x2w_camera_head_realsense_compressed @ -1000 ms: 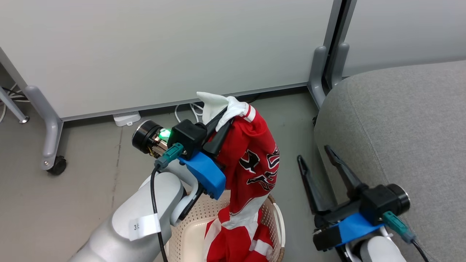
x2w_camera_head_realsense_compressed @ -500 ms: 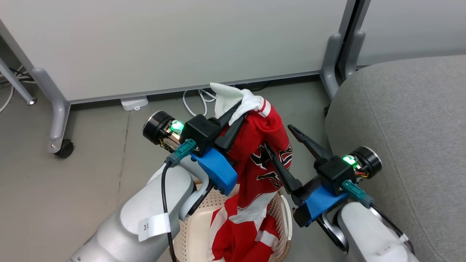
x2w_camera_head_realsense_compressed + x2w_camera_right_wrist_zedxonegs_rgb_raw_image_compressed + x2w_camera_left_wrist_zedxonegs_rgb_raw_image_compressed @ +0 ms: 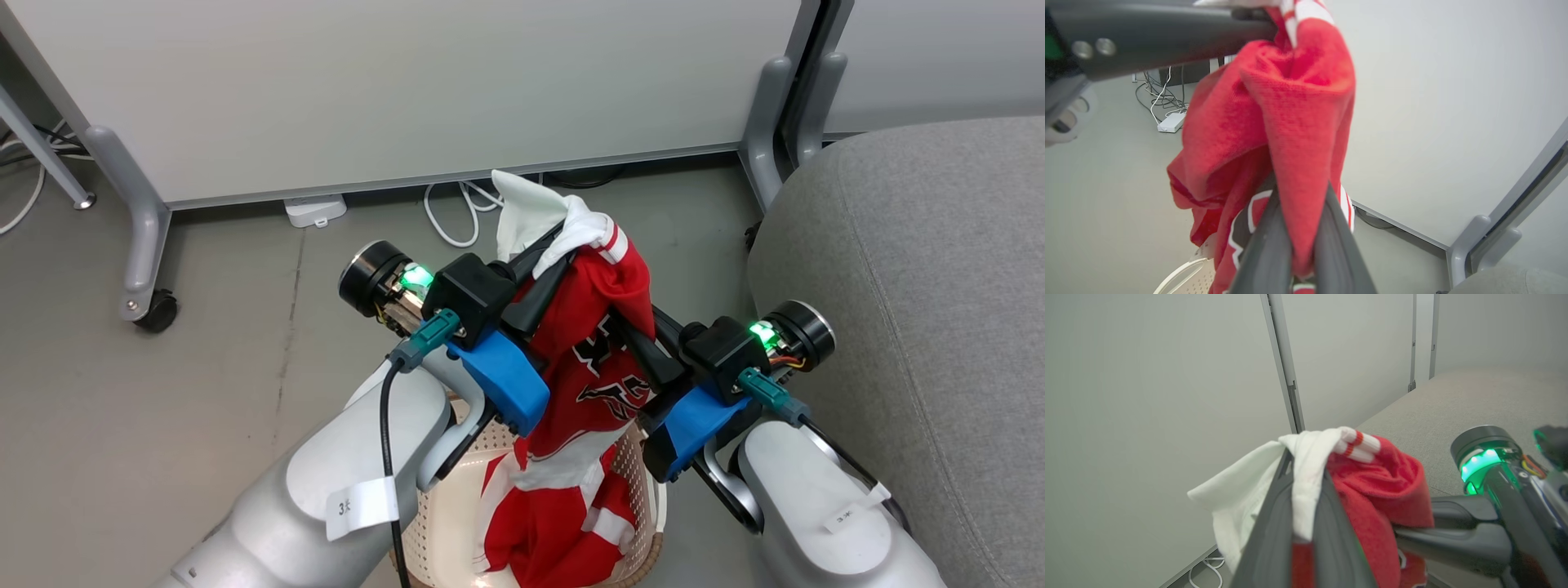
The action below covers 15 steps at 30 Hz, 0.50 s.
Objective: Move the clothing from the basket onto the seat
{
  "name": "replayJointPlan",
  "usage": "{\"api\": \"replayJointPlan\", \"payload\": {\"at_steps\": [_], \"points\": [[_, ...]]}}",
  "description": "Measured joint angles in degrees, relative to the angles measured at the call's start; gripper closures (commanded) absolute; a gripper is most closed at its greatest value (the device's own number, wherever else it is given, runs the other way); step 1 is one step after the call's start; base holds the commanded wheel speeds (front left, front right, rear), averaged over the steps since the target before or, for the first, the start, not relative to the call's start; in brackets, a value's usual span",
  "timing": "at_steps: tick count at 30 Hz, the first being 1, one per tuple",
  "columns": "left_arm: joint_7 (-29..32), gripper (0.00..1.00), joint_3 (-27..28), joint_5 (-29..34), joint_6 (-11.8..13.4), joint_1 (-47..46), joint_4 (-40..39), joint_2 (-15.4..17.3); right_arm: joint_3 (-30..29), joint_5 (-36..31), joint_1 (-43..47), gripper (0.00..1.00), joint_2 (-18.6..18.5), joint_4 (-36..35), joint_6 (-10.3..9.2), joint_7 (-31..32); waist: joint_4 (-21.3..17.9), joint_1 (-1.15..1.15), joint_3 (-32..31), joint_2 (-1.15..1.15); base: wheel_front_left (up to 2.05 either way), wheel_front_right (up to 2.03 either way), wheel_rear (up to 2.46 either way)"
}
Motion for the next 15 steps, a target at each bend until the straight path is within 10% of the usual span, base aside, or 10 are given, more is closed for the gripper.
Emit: {"api": "replayJointPlan", "payload": {"at_steps": [15], "points": [[-0.53, 1.00, -0.32, -0.25, -0.11, -0.36, 0.90, -0.13, -0.48, 0.03, 0.24, 1.00, 0.14, -0.54, 0.00, 0.00, 0.45, 0.00, -0.26, 0.00, 0.00, 0.00, 0.00]]}}
